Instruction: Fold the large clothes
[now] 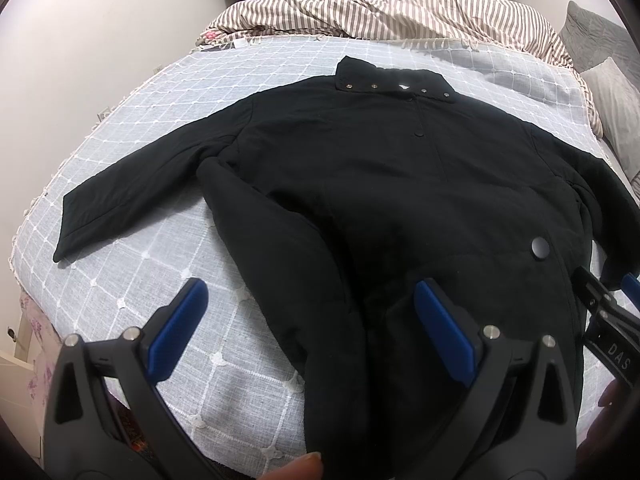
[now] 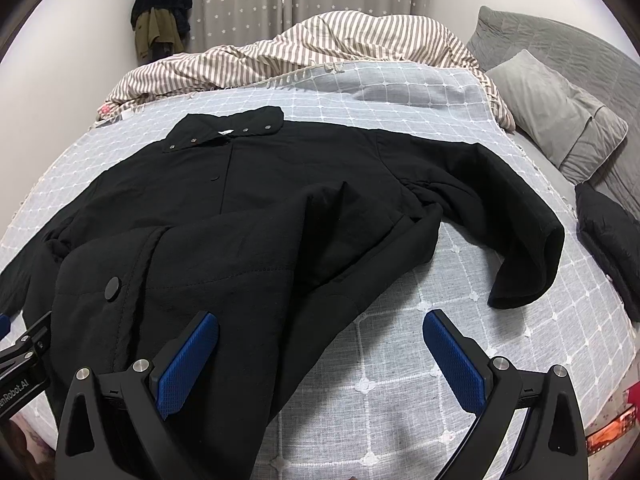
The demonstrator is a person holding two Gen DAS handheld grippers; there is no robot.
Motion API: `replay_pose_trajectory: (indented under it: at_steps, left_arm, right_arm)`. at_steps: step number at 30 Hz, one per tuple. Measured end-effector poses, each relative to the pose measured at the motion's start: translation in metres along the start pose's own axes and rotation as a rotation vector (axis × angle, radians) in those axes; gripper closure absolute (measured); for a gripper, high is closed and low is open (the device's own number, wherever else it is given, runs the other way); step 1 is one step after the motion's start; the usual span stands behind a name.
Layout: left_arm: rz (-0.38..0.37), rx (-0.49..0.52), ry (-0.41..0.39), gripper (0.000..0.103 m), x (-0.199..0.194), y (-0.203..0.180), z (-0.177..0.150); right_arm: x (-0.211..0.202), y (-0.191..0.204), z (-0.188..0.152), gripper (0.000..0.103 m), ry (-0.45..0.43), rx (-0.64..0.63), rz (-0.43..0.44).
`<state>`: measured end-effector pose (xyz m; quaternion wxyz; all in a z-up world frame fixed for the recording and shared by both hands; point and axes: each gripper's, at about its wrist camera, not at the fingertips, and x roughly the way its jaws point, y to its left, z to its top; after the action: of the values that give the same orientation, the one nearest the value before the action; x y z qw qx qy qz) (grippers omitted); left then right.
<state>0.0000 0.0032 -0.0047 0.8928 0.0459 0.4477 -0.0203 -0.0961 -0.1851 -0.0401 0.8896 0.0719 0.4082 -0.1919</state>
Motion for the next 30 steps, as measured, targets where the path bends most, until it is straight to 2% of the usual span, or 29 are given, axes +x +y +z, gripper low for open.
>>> replay_pose_trajectory:
  at_steps: [30]
  left_arm:
    - [0.001,-0.001,0.003,0.001,0.0017,0.0009,-0.0012]
  right_arm:
    - [0.0032,-0.0031,-0.0008,0.0,0.012,0.005,0.006]
